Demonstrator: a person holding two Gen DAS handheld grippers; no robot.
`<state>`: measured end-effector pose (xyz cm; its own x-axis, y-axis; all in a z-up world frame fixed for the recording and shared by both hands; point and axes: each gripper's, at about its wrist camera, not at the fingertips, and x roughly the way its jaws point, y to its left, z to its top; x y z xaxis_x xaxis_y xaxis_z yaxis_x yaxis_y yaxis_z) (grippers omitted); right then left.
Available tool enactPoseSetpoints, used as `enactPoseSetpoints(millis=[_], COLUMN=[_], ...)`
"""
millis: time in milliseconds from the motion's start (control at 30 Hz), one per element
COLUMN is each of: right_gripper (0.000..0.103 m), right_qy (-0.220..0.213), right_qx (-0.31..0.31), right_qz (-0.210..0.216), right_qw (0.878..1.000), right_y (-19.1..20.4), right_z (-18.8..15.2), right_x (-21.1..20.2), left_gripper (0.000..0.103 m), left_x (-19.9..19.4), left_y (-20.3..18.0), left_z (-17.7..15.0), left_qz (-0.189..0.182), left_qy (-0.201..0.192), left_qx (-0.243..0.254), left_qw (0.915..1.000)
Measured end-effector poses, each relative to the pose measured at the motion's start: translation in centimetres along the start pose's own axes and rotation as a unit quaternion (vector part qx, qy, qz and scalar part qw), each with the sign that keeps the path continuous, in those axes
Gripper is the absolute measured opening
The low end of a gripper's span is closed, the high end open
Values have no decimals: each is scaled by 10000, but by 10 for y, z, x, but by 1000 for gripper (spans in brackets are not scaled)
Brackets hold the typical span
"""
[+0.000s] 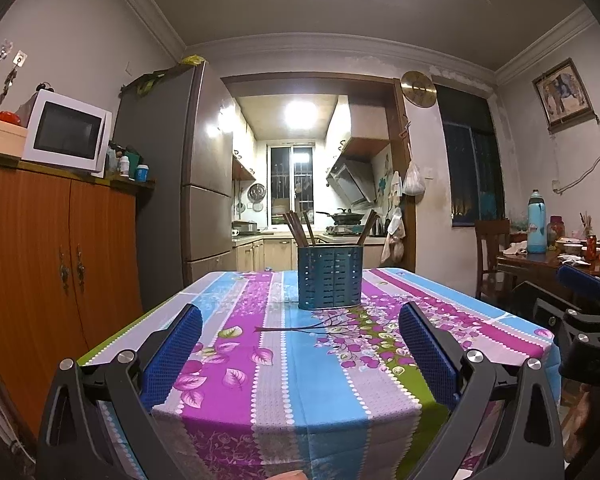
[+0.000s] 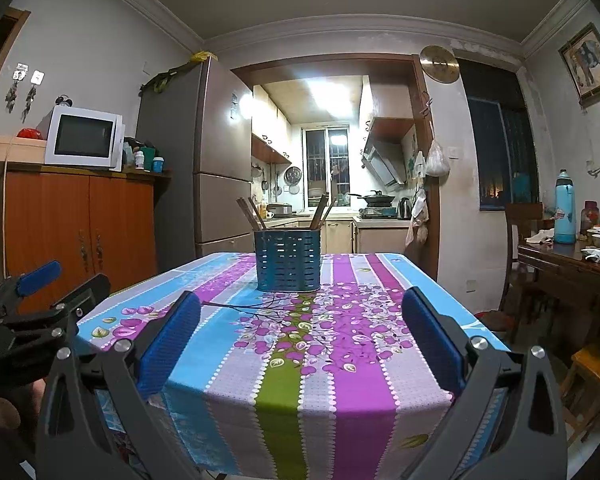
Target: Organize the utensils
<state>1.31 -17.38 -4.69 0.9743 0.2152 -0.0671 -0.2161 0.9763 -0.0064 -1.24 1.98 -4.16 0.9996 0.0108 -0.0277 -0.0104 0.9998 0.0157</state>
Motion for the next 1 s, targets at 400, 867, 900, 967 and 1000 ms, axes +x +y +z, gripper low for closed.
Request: enactPoseSetpoints(millis=[400,867,900,967,1000], right_gripper=[97,97,97,97,97], right_qy=[58,108,107,110,105], right_qx=[-9,-10,-13,-13,-12], right_qz=[25,64,61,59,59], right_qw=[10000,9999,9999,9999,9999], right_y=[2,3,3,3,3], right_z=[0,-2,-2,-2,-2], right_x=[2,7,7,7,7], left_gripper=[98,98,98,98,98], left_x=[4,6,5,5,5], left_y=[0,-3,-3,-3,-3], left_z=[-2,-2,-2,-2,-1], left_qz=[-27,44,44,13,1], left_qy=[46,52,57,48,28], left_qx=[8,15,7,-10,-20], left_qw=[10000,10000,10000,10000,10000])
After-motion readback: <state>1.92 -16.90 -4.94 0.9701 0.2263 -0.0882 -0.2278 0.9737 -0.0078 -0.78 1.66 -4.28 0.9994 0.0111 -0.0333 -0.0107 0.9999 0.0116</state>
